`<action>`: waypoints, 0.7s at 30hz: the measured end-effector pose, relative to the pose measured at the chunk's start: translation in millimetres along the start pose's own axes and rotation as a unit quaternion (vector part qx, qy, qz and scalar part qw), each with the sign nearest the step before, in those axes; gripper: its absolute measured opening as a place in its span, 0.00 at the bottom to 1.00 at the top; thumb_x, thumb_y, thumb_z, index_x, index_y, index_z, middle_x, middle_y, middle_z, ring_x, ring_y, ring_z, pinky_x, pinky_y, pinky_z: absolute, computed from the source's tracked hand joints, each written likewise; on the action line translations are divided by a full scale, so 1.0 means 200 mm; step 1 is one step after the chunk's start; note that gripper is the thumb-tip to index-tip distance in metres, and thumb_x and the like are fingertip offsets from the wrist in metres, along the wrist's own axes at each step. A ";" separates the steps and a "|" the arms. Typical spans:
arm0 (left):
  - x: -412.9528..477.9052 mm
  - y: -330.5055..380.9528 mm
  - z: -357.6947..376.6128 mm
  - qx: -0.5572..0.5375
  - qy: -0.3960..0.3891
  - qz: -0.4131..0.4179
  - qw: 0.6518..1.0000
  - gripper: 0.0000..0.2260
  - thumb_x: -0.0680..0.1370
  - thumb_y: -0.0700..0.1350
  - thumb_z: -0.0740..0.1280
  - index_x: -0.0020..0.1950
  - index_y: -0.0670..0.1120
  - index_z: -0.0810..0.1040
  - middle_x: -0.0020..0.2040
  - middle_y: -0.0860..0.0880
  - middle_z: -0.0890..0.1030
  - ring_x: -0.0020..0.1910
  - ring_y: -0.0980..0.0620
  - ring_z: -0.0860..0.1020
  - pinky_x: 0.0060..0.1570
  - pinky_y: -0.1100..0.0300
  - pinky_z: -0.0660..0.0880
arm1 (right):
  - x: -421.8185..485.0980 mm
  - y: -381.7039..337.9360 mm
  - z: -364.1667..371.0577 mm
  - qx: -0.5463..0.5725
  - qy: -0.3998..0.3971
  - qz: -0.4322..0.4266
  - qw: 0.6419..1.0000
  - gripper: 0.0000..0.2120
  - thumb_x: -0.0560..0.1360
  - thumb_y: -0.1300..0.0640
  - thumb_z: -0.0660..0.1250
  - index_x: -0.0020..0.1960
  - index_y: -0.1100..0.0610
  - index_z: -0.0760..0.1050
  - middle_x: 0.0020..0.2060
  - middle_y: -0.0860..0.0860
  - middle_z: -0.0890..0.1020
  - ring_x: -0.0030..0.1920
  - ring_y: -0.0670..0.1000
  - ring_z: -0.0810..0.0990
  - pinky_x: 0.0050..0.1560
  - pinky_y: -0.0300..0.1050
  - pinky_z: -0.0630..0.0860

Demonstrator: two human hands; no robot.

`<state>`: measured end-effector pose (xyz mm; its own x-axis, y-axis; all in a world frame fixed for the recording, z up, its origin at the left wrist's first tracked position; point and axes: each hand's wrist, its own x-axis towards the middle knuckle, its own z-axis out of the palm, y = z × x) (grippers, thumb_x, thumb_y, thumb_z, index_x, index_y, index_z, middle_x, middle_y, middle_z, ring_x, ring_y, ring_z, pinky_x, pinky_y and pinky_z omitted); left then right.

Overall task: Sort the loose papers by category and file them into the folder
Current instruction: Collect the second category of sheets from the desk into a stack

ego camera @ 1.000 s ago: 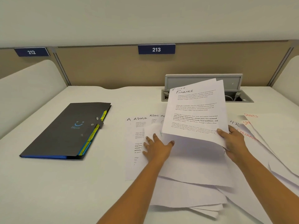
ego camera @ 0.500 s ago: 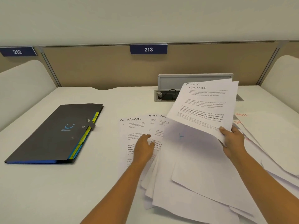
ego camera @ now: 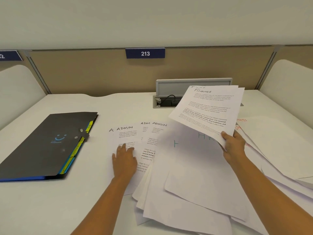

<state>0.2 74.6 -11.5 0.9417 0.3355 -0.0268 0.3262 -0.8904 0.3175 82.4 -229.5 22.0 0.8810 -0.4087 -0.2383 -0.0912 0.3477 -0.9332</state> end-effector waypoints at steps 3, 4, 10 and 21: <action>-0.02 0.10 0.00 -0.126 0.041 0.049 0.990 0.16 0.79 0.43 0.61 0.66 0.43 0.72 0.70 0.46 0.68 0.71 0.49 0.62 0.66 0.58 0.61 | -0.01 0.03 0.01 -0.001 -0.004 0.010 1.000 0.19 0.78 0.68 0.61 0.68 0.59 0.68 0.61 0.54 0.77 0.57 0.54 0.76 0.63 0.51 0.72; -0.03 0.14 0.00 -0.152 0.032 0.057 0.986 0.15 0.79 0.44 0.62 0.65 0.43 0.73 0.68 0.46 0.71 0.68 0.49 0.65 0.63 0.59 0.63 | -0.02 0.05 0.01 -0.002 -0.004 0.013 1.000 0.19 0.78 0.68 0.61 0.68 0.60 0.68 0.61 0.54 0.77 0.56 0.54 0.76 0.63 0.51 0.72; 0.01 0.34 0.01 -0.254 -0.082 0.007 0.964 0.22 0.76 0.49 0.67 0.67 0.41 0.70 0.59 0.45 0.77 0.59 0.49 0.74 0.57 0.60 0.69 | -0.02 0.05 0.00 0.000 0.001 0.014 1.000 0.18 0.78 0.68 0.61 0.67 0.60 0.69 0.62 0.55 0.77 0.54 0.53 0.76 0.59 0.48 0.74; 0.02 0.51 0.02 -0.312 -0.049 0.042 0.948 0.04 0.74 0.38 0.66 0.45 0.41 0.80 0.34 0.49 0.76 0.33 0.51 0.73 0.34 0.64 0.68 | 0.05 -0.02 -0.10 0.035 0.016 -0.002 0.999 0.19 0.77 0.67 0.61 0.67 0.59 0.69 0.62 0.54 0.77 0.57 0.54 0.76 0.56 0.46 0.75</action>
<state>36.9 -16.5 17.5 0.9752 0.2144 -0.0541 0.1658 -0.5469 0.8206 82.8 -251.3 18.0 0.8658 -0.4373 -0.2434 -0.0535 0.4027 -0.9138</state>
